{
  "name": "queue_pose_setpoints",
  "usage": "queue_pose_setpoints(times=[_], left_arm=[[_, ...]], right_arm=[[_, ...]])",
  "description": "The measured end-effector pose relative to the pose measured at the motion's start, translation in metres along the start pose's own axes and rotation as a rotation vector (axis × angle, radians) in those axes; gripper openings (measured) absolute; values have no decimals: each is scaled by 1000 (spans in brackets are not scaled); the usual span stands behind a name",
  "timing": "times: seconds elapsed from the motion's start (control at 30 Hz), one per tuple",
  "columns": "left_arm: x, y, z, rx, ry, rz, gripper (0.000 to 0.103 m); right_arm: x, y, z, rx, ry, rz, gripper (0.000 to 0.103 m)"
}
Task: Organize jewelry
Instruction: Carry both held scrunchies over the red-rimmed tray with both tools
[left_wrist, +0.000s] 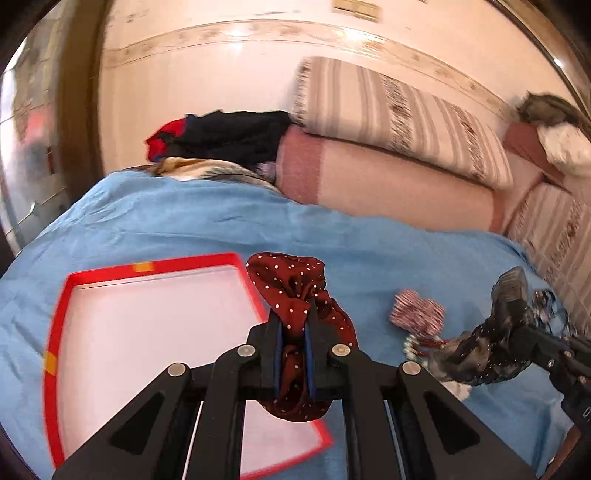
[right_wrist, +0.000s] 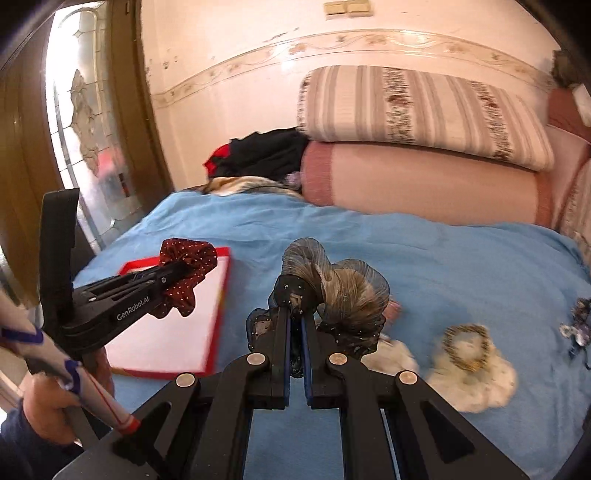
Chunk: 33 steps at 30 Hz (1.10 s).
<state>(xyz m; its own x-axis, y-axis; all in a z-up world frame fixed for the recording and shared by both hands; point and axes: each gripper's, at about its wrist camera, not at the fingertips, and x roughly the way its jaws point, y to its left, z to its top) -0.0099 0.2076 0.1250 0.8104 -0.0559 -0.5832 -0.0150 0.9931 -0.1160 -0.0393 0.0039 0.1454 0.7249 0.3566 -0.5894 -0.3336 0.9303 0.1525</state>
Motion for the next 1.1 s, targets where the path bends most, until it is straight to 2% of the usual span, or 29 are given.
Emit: queue_pose_setpoints(times=[0.2, 0.47, 0.67, 0.83, 1.1], left_arm=[[-5, 61, 17, -83, -21, 96, 10], [6, 131, 24, -188, 26, 179, 10], [20, 162, 26, -235, 56, 208, 10], [34, 188, 22, -290, 93, 233, 10], [59, 194, 13, -318, 147, 236, 10]], right_arm=[[30, 51, 29, -67, 26, 77, 6], [81, 112, 64, -118, 90, 173, 6], [124, 140, 78, -124, 169, 224, 6], [164, 158, 83, -139, 231, 226, 6], [226, 171, 76, -118, 363, 226, 6]])
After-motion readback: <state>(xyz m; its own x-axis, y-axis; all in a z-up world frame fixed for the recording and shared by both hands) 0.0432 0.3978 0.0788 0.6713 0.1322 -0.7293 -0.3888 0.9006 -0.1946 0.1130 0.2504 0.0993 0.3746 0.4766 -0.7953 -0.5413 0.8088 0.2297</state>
